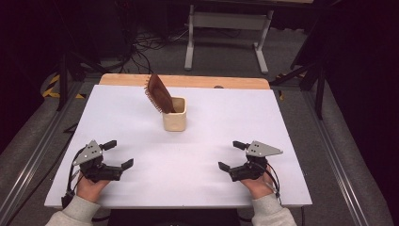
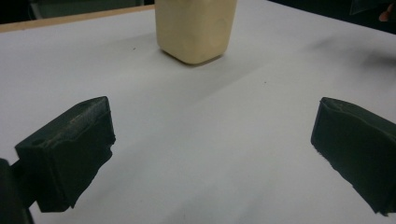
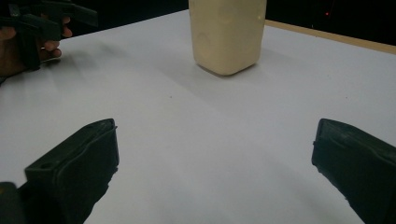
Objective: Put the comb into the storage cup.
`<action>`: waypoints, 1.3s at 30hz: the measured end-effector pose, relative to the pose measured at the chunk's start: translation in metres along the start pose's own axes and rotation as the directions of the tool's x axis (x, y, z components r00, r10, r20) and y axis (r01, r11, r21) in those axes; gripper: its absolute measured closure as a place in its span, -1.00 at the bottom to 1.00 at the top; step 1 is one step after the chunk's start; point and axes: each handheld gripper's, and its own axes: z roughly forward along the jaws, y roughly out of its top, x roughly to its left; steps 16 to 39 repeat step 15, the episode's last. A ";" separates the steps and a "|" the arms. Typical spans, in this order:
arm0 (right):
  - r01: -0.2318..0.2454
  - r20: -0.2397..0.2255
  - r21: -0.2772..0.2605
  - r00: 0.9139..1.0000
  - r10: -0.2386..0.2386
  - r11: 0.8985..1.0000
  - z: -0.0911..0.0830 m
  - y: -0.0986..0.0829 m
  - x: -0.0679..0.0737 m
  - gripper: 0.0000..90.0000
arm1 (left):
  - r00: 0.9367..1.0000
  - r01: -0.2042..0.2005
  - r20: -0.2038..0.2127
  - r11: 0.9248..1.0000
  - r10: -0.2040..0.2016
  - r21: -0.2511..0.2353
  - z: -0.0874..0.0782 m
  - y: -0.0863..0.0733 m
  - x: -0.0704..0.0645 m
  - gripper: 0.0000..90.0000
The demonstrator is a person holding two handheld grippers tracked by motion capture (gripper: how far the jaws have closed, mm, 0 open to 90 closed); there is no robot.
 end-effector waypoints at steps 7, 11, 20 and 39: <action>-0.012 0.005 0.001 1.000 0.011 1.000 0.001 -0.002 -0.001 -0.98 | 0.998 0.069 0.002 0.998 -0.069 -0.003 -0.002 -0.001 0.006 -0.99; -0.012 0.007 0.003 1.000 0.012 1.000 0.001 -0.003 -0.001 -0.98 | 0.999 0.046 -0.012 0.999 -0.046 -0.024 -0.003 -0.001 0.005 -0.99; -0.007 0.003 0.003 1.000 0.007 1.000 0.001 -0.004 -0.002 -0.98 | 1.000 -0.003 -0.023 1.000 0.002 -0.022 -0.003 -0.001 0.002 -0.98; -0.007 0.003 0.003 1.000 0.007 1.000 0.001 -0.004 -0.002 -0.98 | 1.000 -0.003 -0.023 1.000 0.002 -0.022 -0.003 -0.001 0.002 -0.98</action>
